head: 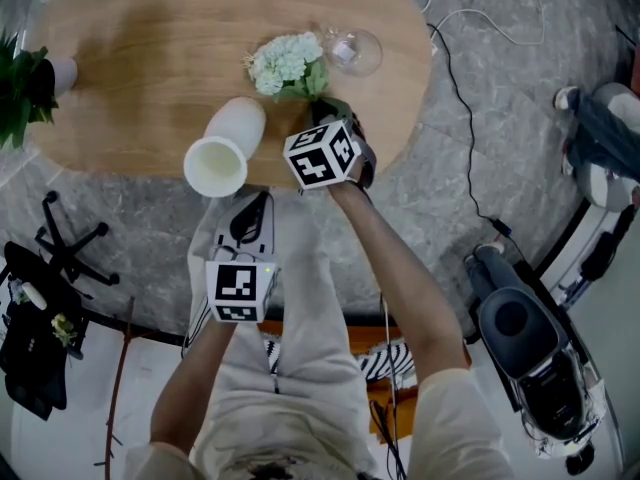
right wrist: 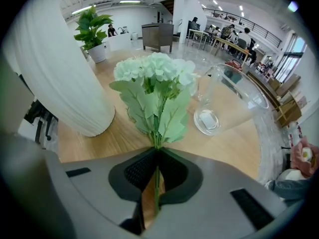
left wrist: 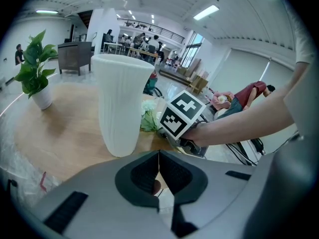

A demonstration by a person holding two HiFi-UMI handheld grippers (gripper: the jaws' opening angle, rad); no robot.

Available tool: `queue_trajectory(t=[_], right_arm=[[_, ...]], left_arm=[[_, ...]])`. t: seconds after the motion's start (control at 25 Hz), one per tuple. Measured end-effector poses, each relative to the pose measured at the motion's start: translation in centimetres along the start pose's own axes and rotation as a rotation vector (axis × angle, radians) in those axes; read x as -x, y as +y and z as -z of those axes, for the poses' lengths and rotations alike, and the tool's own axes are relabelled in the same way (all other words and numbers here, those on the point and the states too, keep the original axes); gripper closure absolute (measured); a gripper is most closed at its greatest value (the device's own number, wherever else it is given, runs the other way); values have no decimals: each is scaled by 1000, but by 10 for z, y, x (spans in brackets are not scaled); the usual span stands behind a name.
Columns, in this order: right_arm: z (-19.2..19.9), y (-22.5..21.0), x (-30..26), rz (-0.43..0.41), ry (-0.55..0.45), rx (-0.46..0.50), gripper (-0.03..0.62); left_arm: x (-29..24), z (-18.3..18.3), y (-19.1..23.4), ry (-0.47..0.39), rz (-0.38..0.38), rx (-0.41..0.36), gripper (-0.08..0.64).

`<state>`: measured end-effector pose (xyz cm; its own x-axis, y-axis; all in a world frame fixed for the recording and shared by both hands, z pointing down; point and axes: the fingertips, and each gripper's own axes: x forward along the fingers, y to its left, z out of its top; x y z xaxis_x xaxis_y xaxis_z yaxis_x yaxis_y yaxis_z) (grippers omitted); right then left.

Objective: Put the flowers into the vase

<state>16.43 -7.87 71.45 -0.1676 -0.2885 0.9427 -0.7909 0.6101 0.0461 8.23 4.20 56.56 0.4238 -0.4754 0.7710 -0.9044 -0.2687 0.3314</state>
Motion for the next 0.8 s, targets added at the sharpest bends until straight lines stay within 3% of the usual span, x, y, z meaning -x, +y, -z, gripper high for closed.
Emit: queue_trajectory(t=[0.28,0.8], right_arm=[[0,0,5,-96,-38,-45,571],[5,5,28,-114,-70,-138,572]], left_arm=[[4,-7,-1,-8,-22,-5,551],[27,-22,-7,-16,-8,-48,551]])
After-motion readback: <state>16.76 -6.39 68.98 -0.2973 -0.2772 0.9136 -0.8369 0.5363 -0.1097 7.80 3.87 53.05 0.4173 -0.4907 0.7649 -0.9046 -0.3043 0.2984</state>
